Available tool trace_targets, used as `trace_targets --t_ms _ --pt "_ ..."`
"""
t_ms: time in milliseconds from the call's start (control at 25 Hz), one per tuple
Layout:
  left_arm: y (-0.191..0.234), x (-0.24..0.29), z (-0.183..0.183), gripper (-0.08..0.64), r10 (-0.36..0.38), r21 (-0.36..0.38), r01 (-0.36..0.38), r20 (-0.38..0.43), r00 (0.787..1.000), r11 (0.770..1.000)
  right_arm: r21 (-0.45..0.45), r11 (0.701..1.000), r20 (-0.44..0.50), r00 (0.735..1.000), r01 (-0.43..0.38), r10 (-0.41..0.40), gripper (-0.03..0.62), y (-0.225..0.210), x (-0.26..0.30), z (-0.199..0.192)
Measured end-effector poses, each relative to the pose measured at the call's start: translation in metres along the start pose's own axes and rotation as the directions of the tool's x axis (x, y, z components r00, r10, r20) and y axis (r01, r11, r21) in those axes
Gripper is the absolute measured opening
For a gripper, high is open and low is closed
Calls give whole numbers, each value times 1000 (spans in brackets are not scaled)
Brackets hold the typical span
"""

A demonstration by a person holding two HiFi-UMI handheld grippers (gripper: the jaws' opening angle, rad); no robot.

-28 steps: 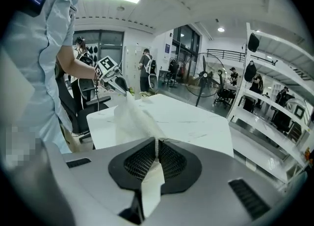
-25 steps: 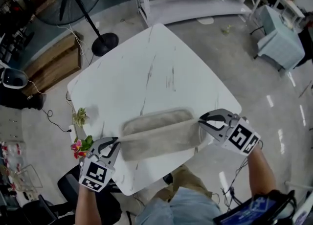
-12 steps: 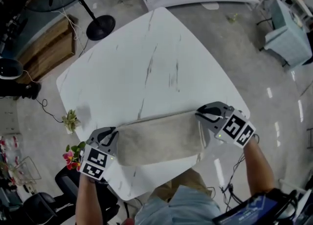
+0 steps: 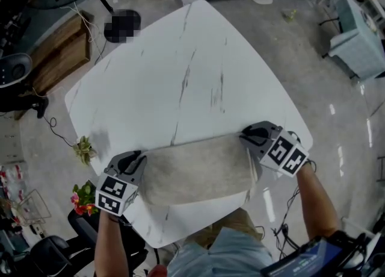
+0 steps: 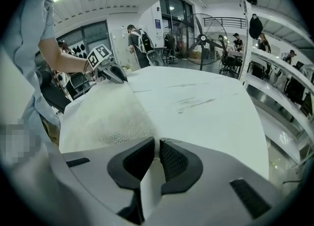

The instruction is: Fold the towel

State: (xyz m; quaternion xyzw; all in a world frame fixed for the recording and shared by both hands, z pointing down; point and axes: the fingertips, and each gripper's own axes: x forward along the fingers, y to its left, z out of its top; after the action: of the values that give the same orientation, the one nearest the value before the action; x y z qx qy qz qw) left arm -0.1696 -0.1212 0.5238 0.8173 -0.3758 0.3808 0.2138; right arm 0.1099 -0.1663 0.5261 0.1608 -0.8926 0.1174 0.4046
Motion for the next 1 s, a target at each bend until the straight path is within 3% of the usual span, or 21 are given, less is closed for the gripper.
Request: trace_targets --t_ms 120,240,360,480,680,840,1000 --pt "6 -5 8 92 65 -4 -64 43 997 998 -24 999 1 1000 29 -29 62 -2 3 3" --pt "8 -21 22 129 104 -27 -102 114 988 994 48 999 99 995 -5 0 134 -5 -10 20" --pt "1 -41 41 130 119 -27 -116 189 975 993 77 997 178 984 19 -32 153 -10 -35 39" --pt "-15 -48 47 130 104 8 -108 205 973 994 34 997 165 984 68 -73 153 -3 -50 44" --pt "-48 -55 37 116 56 86 -72 180 982 994 -71 995 133 989 70 -60 135 49 -64 36" --pt "-88 -49 5 92 -48 163 33 90 995 986 -77 997 110 994 15 -6 117 102 -63 15" --pt "-100 -35 -30 84 -93 174 90 7 996 981 -97 995 50 999 2 3 101 124 -41 -20"
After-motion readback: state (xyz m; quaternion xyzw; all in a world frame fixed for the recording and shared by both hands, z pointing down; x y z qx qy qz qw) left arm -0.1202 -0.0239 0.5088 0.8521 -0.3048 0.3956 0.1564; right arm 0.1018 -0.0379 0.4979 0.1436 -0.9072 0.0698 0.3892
